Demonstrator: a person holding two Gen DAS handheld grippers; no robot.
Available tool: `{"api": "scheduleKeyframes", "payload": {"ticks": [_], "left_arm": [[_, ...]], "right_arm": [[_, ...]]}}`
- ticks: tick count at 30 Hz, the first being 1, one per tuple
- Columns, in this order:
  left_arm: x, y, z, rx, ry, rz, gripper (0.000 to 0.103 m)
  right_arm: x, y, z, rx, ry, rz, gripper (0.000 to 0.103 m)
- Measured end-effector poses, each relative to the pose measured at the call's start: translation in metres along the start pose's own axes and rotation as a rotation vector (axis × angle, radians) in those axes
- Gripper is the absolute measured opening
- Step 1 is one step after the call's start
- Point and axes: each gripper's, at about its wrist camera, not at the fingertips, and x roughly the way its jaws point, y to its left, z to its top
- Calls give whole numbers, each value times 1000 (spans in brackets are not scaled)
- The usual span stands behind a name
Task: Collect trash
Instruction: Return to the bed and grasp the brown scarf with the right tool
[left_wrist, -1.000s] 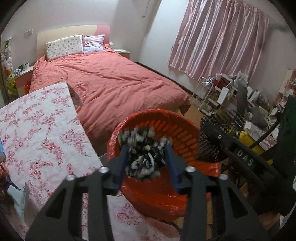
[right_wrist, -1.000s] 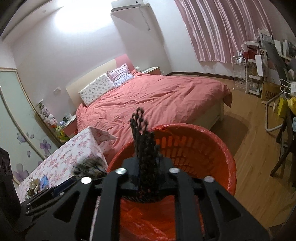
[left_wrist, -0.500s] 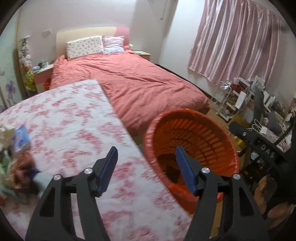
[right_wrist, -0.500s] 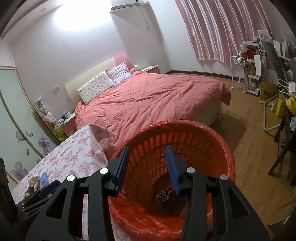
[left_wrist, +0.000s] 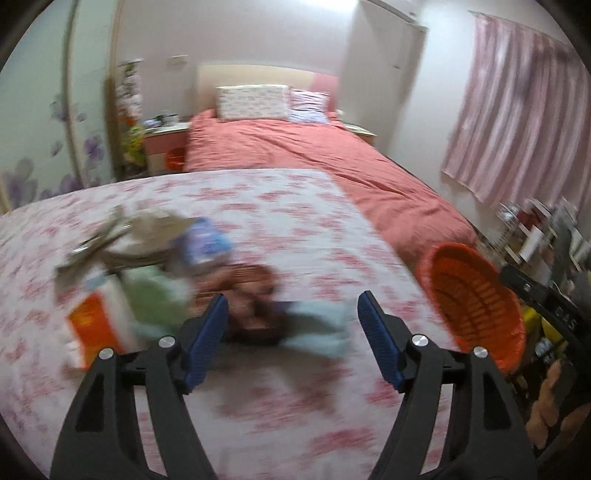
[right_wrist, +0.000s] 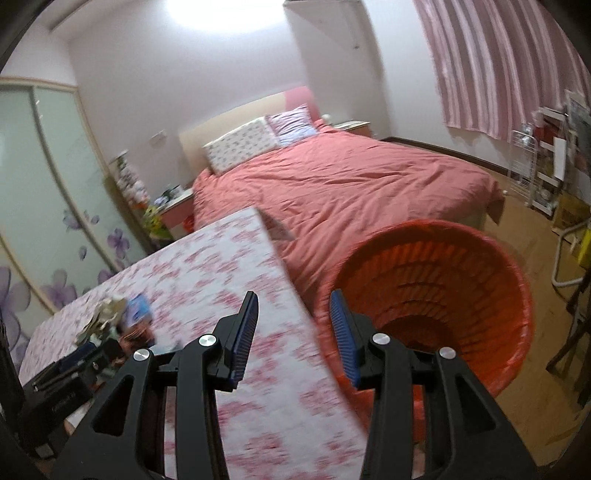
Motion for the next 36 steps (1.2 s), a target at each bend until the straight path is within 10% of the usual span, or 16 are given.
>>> {"api": "scheduleKeyframes", "payload": {"ticks": [15,36], "left_arm": [[-18,153,-15,-150,11,263,81],[-6,172,-39,-161,88,81,82]], "right_arm": [[35,106,-40,-176,142,111,42],[66,170,-53,-245,210,178,41]]}}
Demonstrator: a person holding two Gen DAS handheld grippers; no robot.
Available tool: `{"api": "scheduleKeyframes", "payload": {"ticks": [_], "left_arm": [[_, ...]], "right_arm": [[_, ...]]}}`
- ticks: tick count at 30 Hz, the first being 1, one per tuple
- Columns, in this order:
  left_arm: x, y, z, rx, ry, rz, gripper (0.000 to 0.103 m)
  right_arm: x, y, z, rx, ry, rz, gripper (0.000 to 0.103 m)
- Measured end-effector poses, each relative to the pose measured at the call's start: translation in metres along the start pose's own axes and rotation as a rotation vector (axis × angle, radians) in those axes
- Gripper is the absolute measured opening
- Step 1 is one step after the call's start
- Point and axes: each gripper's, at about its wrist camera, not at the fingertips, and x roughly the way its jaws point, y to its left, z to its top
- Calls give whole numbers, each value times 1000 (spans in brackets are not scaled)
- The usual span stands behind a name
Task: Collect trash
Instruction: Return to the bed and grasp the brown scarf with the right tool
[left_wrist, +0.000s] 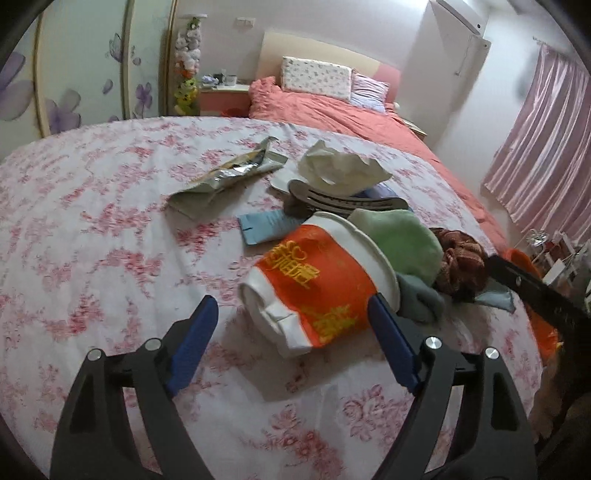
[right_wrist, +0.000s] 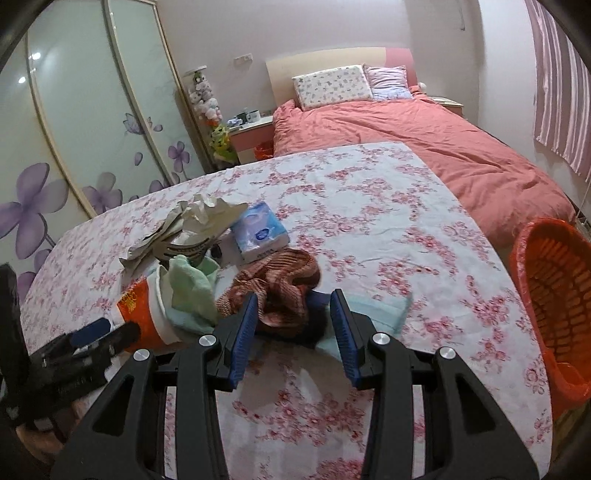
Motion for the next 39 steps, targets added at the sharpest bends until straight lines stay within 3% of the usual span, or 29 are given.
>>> {"api": "scheduleKeyframes", "payload": {"ticks": [7,8,9,11,20,26,30,34,39], "left_arm": [[-12,11,7,-27,-37,48,82],[-13,12,7,-24,-39,52,82],[-13,11,7,-21,-41,57,82],[-14,10,6,-13,-43,61,86],[-6,-8,11,63,-58,76,99],[19,-12,19,97,-28,76,99],[23,-10,19,66,2,-18,99],[17,-18,8,104,14,-62,99],[10,-27,6,176,-50,23,99]], "right_arm": [[25,11,4,-18,43,-3,41],[26,11,2,-27,48,1,24],[27,12,1,-36,50,2,17],[21,13,0,-44,32,7,13],[-33,-6,17,-6,-128,-29,11],[-32,-25,14,32,-112,-53,11],[-33,-31,11,41,-107,-63,11],[-36,-34,9,48,-108,-64,11],[-38,-36,8,46,-107,-65,11]]}}
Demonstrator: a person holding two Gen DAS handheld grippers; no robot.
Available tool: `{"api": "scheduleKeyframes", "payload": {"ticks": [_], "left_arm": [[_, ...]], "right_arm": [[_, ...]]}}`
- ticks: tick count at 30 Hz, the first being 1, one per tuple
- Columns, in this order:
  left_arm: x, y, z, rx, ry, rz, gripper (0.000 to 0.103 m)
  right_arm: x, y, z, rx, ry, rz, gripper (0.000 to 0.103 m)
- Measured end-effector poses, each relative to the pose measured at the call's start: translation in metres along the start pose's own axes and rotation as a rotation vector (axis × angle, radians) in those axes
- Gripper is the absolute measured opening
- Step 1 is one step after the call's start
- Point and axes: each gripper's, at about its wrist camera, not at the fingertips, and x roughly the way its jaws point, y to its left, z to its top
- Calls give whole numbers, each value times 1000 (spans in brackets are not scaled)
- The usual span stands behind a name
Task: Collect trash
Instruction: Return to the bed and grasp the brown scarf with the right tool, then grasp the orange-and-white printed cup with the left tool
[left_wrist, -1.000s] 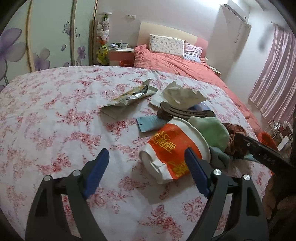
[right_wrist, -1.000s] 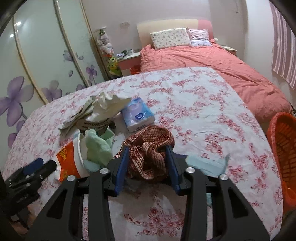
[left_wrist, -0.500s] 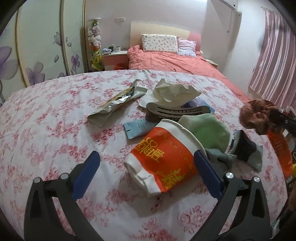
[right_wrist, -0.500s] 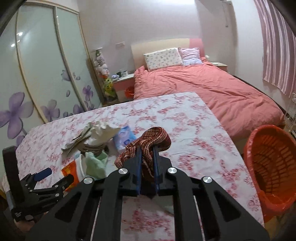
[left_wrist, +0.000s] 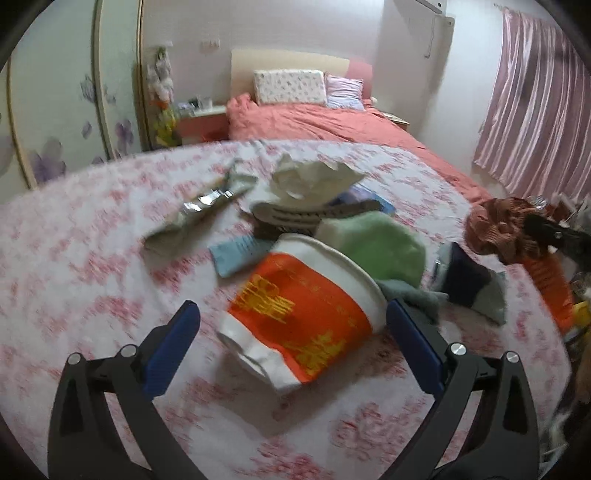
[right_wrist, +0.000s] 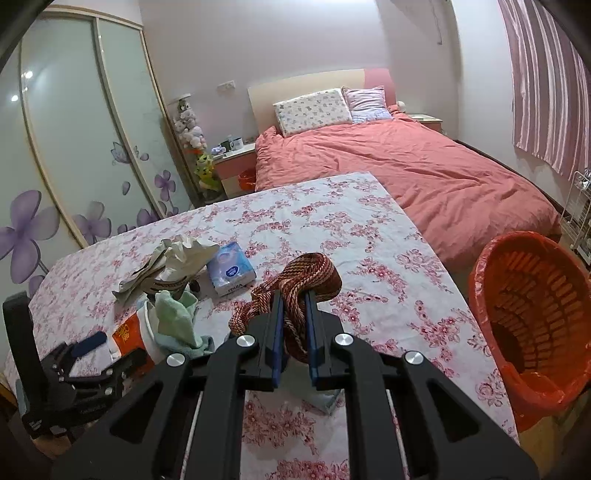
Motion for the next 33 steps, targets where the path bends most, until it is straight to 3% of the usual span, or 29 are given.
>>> {"api": "scheduleKeyframes", "payload": {"ticks": [5,11,14,18,25,33], "left_arm": [[11,-11,0,53,40,-2,98],[0,-25,-9,56,54,-121,94],[-1,-30,-6,81,25,-53,94],[10,-32,-2,61,48,-14,94],[21,-33,-6,41,82,-17,80],[-2,-31,-1,41,20,1,78]], "right_arm": [[0,-2,-2,9,10,-4,11],[-2,-5,-6,14,14,-10,11],[-3,-7,-8,18,15,-11,11],[-5,-11,-10,25,16,-11,11],[-7,-19,-9,31,12,-14,11],[-17,-24,-8,43,-9,-10,11]]}}
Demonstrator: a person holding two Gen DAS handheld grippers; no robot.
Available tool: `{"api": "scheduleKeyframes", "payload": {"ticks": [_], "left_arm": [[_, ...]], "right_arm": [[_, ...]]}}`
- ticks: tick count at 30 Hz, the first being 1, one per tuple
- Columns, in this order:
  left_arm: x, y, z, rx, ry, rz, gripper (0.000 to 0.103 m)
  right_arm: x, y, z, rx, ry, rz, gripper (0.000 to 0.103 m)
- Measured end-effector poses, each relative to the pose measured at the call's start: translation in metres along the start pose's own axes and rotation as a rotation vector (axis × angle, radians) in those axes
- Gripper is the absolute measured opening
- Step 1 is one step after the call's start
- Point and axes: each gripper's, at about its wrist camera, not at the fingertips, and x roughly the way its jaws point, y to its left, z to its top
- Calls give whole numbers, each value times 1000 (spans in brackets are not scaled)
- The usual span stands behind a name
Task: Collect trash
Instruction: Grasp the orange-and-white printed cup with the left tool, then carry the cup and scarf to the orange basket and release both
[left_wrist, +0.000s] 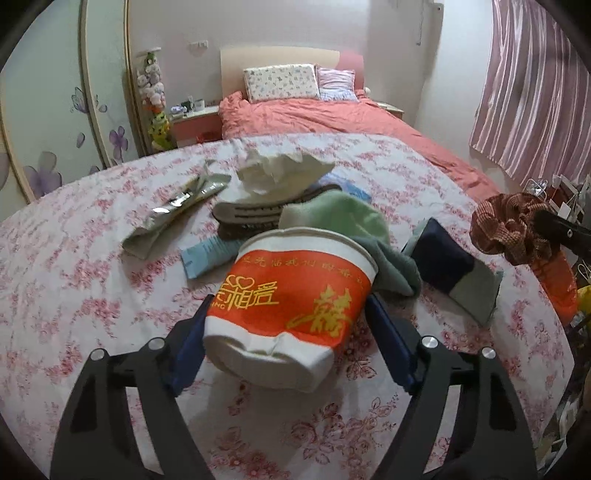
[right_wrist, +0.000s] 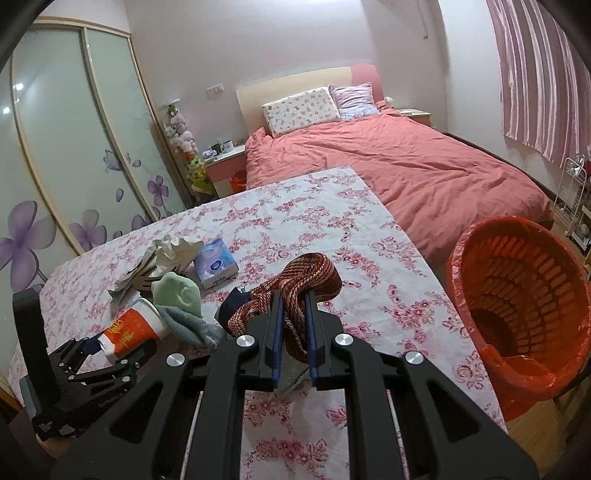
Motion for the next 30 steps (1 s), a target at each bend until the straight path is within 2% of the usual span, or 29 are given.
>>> {"api": "scheduleKeyframes", "payload": {"ticks": [11,16,24,30], "left_arm": [[-22,6,-1,-35,-45,23,78],[-42,5,7,-39,-94,29,78],[-72,-13,25,-41,-174,16,78],[-88,-43,34,-28,-222,-35,78]], "right_arm": [[-17,-6,-2,8,-26,1,11],[-26,-10,3,21,-51,4,11],[-44,-19,9,32,-103,13,11],[-63,-33,12,51,-163,7,11]]}}
